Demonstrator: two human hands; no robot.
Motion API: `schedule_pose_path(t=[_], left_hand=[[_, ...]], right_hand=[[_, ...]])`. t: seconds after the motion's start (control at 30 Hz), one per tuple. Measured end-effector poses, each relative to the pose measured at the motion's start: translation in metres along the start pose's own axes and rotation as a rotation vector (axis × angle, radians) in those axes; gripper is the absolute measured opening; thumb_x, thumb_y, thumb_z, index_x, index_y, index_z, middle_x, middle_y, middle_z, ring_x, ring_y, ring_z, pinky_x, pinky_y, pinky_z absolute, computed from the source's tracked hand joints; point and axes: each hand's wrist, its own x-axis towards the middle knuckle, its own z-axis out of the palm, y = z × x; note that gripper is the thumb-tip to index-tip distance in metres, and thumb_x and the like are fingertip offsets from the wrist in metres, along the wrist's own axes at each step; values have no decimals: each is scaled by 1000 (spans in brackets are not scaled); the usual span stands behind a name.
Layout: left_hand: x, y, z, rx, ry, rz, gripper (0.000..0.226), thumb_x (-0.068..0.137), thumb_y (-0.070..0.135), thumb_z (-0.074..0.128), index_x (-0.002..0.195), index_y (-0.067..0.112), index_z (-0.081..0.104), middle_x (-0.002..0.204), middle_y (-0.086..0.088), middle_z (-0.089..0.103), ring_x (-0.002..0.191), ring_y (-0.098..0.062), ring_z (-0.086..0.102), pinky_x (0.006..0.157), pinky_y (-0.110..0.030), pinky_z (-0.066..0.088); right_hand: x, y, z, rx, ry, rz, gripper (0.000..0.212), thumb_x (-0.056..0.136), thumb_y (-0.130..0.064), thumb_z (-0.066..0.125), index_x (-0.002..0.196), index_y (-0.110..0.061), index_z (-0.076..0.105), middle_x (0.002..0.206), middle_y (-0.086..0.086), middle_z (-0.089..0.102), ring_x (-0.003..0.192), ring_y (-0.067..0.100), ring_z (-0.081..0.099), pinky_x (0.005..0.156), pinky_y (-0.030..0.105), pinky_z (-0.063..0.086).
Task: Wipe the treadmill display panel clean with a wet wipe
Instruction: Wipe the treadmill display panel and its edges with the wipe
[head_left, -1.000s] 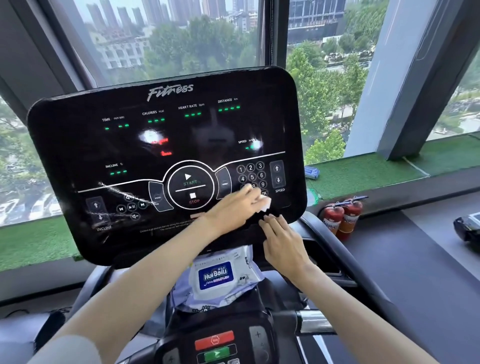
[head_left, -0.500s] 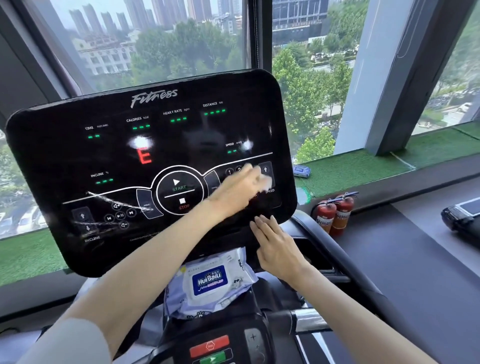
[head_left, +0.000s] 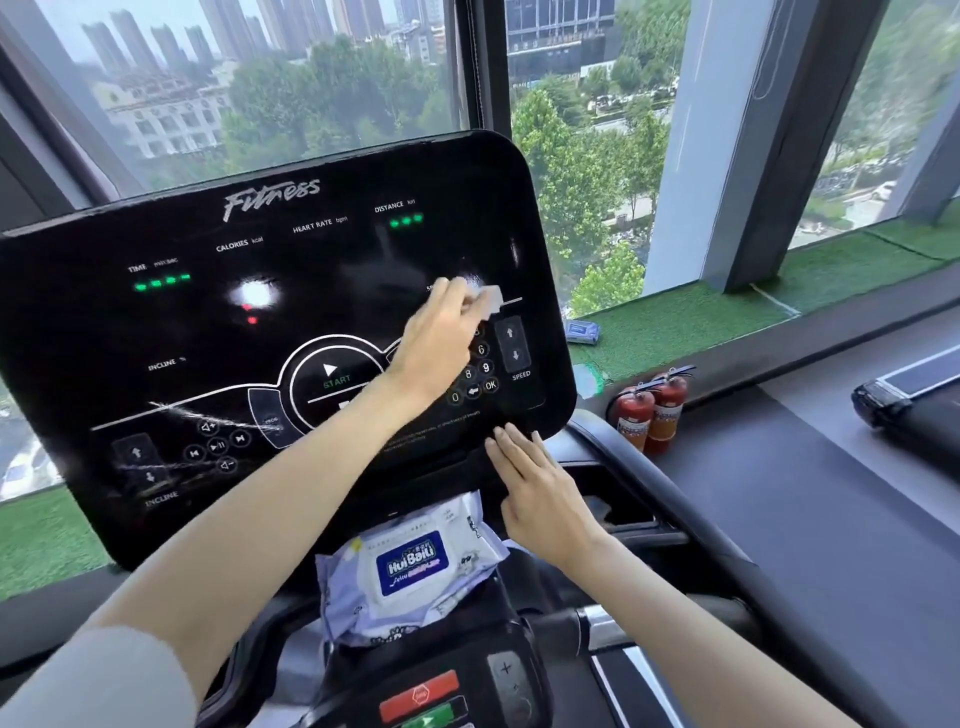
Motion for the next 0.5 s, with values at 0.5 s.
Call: schedule_pose_path(t=[0.5], left_hand=[[17,23,17,75,-150,159,34,85,-8,48,117,2,55,115,-12,48,105,-26,44,75,-32,46]], right_hand=[[-5,12,-9,148,-46,12,71,78,2,42,146,-12,27,154,2,22,144,19,8,116,34,-5]])
